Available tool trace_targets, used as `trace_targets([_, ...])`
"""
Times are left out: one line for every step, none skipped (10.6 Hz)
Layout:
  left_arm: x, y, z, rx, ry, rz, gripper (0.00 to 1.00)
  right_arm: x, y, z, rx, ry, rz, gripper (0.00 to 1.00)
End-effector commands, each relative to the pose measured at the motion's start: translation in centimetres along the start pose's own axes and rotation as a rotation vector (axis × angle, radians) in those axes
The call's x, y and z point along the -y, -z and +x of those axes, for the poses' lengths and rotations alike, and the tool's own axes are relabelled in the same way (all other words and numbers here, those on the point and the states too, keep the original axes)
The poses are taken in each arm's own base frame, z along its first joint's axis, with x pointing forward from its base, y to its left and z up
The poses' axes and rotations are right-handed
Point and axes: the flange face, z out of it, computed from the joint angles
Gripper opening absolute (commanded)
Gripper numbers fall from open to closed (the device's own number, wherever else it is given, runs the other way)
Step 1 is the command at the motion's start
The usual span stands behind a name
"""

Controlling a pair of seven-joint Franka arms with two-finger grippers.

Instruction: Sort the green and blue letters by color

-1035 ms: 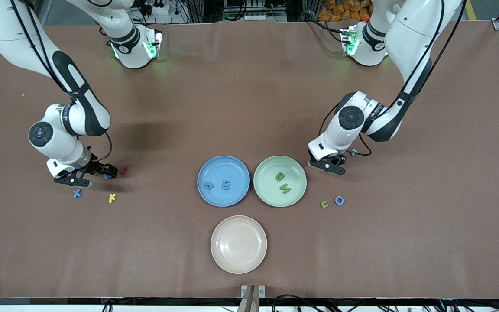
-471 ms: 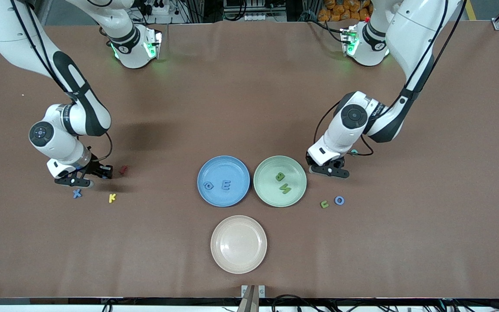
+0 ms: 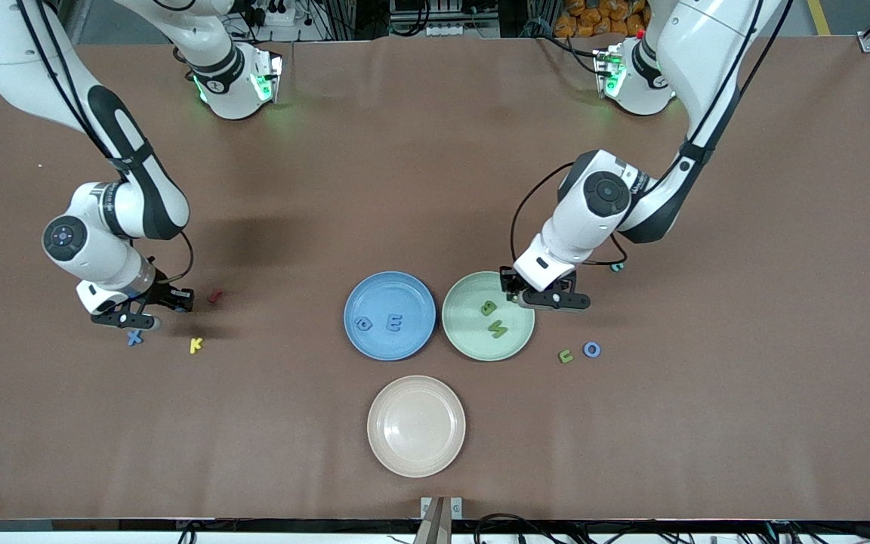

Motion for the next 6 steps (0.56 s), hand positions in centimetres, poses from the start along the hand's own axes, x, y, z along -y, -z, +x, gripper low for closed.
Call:
trace_targets([0.5,0.0,1.7,-0.009,0.063,-0.013,1.00,8.1,4.8,1.8,-0.007,-0.120,0.031,0.10])
trace_targets([1.9,0.6,2.6,-0.024,0.084,-0.004,1.00,12.3,5.4,1.9,-0.023,-0.169,0.062,0.09])
trace_targets([3.6,1.6,4.1,-0.050,0.112,0.002,1.00,15.5,6.3,2.2,-0.035,-0.201,0.100,0.09])
trace_targets([5.5,2.0,5.3,-0.068,0.140,0.017,1.00,18.9,7.1,2.0,-0.037,-0.204,0.140,0.09])
trace_targets([7.5,2.1,6.7,-0.084,0.170,0.037,1.00,22.6,7.5,1.7,-0.034,-0.196,0.183,0.09])
trace_targets([8.6,1.4,7.3,-0.071,0.193,0.048,1.00,26.3,7.4,1.3,-0.028,-0.172,0.217,0.09])
